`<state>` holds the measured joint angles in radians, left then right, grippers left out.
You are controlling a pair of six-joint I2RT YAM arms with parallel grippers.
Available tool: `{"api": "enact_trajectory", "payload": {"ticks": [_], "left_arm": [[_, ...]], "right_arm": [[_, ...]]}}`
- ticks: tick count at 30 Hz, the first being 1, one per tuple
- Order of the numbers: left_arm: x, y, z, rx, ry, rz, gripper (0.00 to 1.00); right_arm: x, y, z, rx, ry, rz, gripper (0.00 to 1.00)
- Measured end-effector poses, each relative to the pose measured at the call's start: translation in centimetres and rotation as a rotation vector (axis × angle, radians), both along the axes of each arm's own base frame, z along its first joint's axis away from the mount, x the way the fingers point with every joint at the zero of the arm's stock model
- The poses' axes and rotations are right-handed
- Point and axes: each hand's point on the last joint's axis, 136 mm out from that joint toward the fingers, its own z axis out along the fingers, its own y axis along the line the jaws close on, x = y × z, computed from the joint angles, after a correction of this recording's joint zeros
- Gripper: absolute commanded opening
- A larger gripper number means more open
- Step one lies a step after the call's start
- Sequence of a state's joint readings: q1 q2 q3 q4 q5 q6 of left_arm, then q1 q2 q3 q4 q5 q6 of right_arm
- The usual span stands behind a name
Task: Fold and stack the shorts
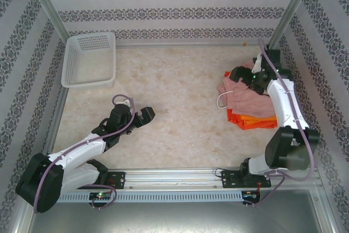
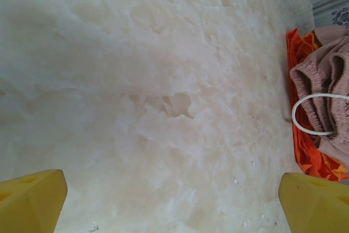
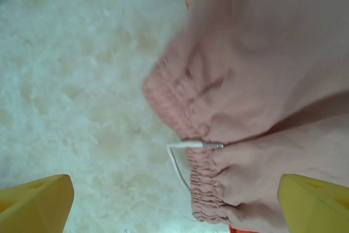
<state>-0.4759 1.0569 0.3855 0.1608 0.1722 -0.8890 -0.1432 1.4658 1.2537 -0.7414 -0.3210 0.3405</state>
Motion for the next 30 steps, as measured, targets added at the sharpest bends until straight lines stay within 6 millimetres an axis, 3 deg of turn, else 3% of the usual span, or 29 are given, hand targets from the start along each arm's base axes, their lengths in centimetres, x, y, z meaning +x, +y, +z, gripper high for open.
{"api": "enact_trajectory", "payload": {"ticks": [5, 7, 9, 11, 14, 17, 20, 22, 24, 26, 30], "left_arm": [[-0.1, 0.3, 0.5, 0.005, -0.016, 0.010, 1.00], [-0.1, 0.5, 0.7, 0.007, -0.023, 0.014, 1.00], [-0.2, 0.8, 0.8, 0.013, -0.030, 0.020, 1.00], [-0.4, 1.1, 0.8, 0.025, -0.034, 0.022, 1.00], [-0.6, 1.9, 1.1, 0.064, -0.051, 0.033, 1.00], [-0.6, 3.3, 2.2, 0.135, -0.100, 0.056, 1.00], [-0.1, 5.0, 4.6, 0.231, -0.207, 0.092, 1.00], [0.3, 6.6, 6.2, 0.310, -0.291, 0.136, 1.00], [0.7, 8.6, 7.7, 0.401, -0.367, 0.198, 1.00], [1.2, 10.6, 8.1, 0.477, -0.413, 0.262, 1.00], [2.0, 14.5, 6.4, 0.629, -0.418, 0.360, 1.00]], "right_arm": [[-1.5, -0.7, -7.6, 0.075, 0.165, -0.052, 0.97], [-2.2, -1.4, -9.5, 0.101, 0.203, -0.079, 0.97], [-2.6, -1.8, -10.1, 0.131, 0.212, -0.105, 0.97], [-2.5, -1.8, -9.7, 0.151, 0.190, -0.117, 0.97], [-2.2, -1.5, -7.2, 0.171, 0.109, -0.121, 0.97], [-2.2, -1.0, -2.2, 0.152, -0.062, -0.104, 0.98], [-2.8, -0.4, 3.3, 0.102, -0.295, -0.076, 0.98], [-3.6, 0.0, 5.2, 0.068, -0.439, -0.061, 0.98], [-4.6, 0.2, 5.0, 0.031, -0.545, -0.054, 0.98], [-5.3, 0.0, 3.0, -0.020, -0.585, -0.056, 0.98], [-6.0, -0.4, -1.9, -0.137, -0.551, -0.037, 0.98]]}}
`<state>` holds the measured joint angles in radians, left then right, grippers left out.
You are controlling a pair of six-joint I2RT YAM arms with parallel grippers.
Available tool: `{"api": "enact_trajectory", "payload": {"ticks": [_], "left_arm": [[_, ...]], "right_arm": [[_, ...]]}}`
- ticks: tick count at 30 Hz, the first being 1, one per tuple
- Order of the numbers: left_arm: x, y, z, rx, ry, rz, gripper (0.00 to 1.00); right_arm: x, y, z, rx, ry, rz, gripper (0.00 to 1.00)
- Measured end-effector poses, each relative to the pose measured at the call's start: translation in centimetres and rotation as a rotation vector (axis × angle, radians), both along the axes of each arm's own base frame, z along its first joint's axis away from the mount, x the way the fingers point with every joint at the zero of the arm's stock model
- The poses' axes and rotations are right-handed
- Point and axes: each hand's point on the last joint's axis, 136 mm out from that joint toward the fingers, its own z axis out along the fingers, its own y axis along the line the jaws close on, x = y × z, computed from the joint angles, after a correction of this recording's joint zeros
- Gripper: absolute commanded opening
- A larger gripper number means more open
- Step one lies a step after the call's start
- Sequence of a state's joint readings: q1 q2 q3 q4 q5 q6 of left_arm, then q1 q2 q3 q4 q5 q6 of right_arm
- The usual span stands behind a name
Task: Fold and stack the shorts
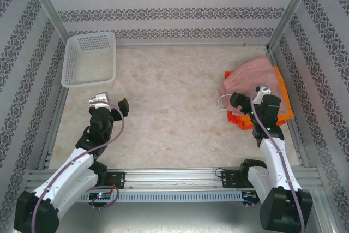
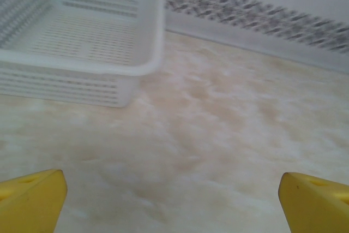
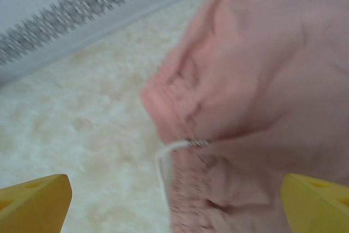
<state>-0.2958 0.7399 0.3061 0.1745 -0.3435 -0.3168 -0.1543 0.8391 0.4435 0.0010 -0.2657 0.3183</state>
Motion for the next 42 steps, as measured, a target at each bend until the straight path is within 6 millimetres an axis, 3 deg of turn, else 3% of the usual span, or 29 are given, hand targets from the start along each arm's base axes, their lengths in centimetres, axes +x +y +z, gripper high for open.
{"api": "enact_trajectory", "payload": {"ticks": [3, 7, 13, 21, 24, 26, 30, 32, 36, 42], "left_arm": [[0.4, 1.9, -2.0, 0.067, 0.035, 0.054, 1.00], [1.3, 3.4, -2.8, 0.132, 0.018, 0.093, 1.00], [2.4, 5.2, -5.7, 0.179, 0.051, 0.130, 1.00], [3.9, 5.9, -6.7, 0.169, 0.027, 0.109, 1.00], [4.9, 6.1, -6.9, 0.164, 0.011, 0.098, 1.00], [5.5, 6.1, -7.7, 0.163, 0.010, 0.085, 1.00], [6.0, 5.7, -9.8, 0.156, 0.049, 0.044, 1.00], [6.6, 5.6, -9.8, 0.153, 0.062, 0.036, 1.00], [8.8, 5.3, -7.5, 0.150, 0.000, 0.012, 1.00], [8.7, 5.0, -7.6, 0.154, 0.003, -0.003, 1.00]], "right_arm": [[0.8, -0.4, -1.5, -0.078, -0.005, 0.000, 0.98], [2.4, -0.8, -2.9, -0.157, -0.024, -0.006, 0.98], [4.7, 0.3, -4.8, -0.252, -0.058, 0.050, 0.98], [6.4, 0.8, -5.8, -0.308, -0.119, 0.083, 0.98], [7.0, 0.8, -7.0, -0.320, -0.119, 0.090, 0.98], [7.2, 0.9, -7.9, -0.324, -0.101, 0.097, 0.98], [7.9, 1.0, -7.1, -0.336, -0.121, 0.090, 0.98], [8.1, 0.9, -6.8, -0.338, -0.131, 0.086, 0.98], [8.1, 0.8, -6.8, -0.341, -0.130, 0.080, 0.98], [8.1, 0.8, -6.8, -0.341, -0.129, 0.079, 0.98]]}}
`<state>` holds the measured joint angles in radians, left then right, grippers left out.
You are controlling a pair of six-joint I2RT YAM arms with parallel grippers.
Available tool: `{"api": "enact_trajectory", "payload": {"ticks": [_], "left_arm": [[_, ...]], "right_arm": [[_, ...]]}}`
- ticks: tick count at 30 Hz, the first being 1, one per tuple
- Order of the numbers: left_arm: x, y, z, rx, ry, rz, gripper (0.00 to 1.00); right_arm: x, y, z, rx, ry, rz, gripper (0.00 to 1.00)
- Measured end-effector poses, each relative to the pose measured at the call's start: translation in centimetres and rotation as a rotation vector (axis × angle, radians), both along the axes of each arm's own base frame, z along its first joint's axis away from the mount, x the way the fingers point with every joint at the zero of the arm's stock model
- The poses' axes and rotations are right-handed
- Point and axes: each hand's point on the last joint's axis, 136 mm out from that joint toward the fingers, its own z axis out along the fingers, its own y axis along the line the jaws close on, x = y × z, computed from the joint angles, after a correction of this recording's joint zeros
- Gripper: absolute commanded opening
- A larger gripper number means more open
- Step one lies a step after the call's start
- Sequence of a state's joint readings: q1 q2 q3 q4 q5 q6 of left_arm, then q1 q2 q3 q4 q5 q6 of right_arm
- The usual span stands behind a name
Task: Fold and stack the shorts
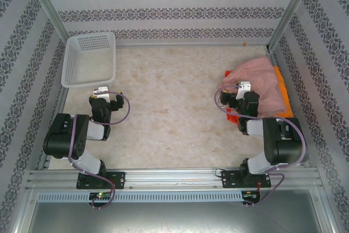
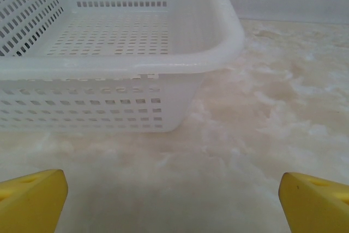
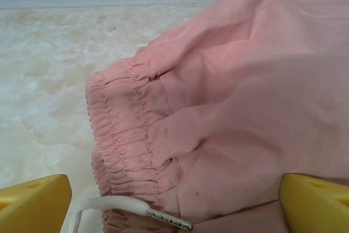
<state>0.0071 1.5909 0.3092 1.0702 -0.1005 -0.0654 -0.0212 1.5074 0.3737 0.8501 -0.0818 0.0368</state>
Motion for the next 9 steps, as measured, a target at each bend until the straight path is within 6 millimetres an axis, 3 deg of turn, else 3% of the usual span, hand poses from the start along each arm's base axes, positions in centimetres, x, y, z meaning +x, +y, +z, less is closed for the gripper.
{"api": "enact_trajectory", "payload": {"ticks": [9], "left_arm": [[0.19, -0.44, -0.25, 0.001, 0.017, -0.028, 1.00]], "right_arm": [[0.00, -0.07, 0.00, -0.002, 0.000, -0.004, 0.98]]}}
